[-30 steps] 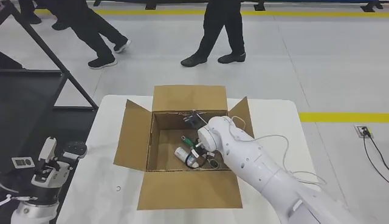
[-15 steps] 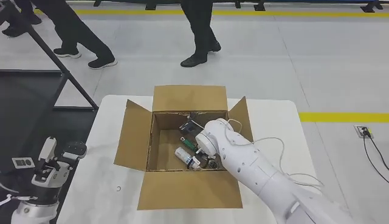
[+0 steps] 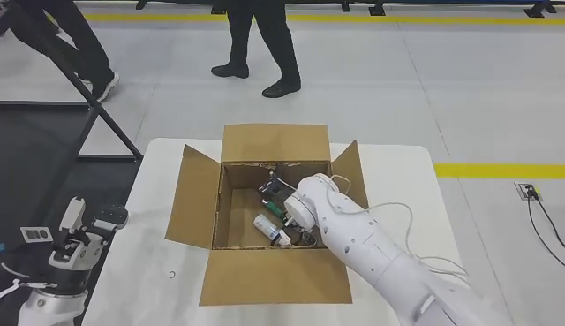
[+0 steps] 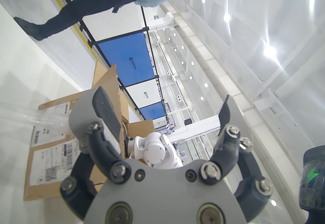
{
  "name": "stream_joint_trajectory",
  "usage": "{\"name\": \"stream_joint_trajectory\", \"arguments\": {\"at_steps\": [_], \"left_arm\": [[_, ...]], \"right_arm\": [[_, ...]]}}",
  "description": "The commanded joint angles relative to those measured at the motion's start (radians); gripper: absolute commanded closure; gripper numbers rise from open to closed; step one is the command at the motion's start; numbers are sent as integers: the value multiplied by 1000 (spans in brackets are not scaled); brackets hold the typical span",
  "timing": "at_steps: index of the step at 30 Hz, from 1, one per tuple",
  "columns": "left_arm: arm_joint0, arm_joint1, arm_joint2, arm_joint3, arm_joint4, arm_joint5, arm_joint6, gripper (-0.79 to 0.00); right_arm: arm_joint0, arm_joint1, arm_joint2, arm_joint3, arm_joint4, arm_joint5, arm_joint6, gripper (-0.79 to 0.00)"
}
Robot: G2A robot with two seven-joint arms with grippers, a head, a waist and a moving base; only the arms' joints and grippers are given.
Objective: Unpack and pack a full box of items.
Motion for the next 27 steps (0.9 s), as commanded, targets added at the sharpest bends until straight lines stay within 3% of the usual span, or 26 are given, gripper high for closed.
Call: {"name": "stream_joint_trajectory", "arguments": {"at_steps": [1, 12, 14, 19, 27], "left_arm": [[-2, 0, 1, 3, 0, 2, 0, -785], [-12, 0, 3, 10, 4, 3, -5, -785], [-13, 0, 2, 10, 5, 3, -4, -785], [-13, -1, 1, 11, 3, 5, -4, -785], [-15, -1, 2, 10, 6, 4, -3, -785]], "right_arm": [[-3, -2, 5, 2, 3, -9, -6, -394], [-13, -20, 11, 37, -23, -14, -1, -363], [-12, -23, 13, 46, -24, -16, -2, -308], [-12, -31, 20, 60, -30, -20, -5, -12], [-10, -32, 42, 57, -48, -12, -13, 0]]}}
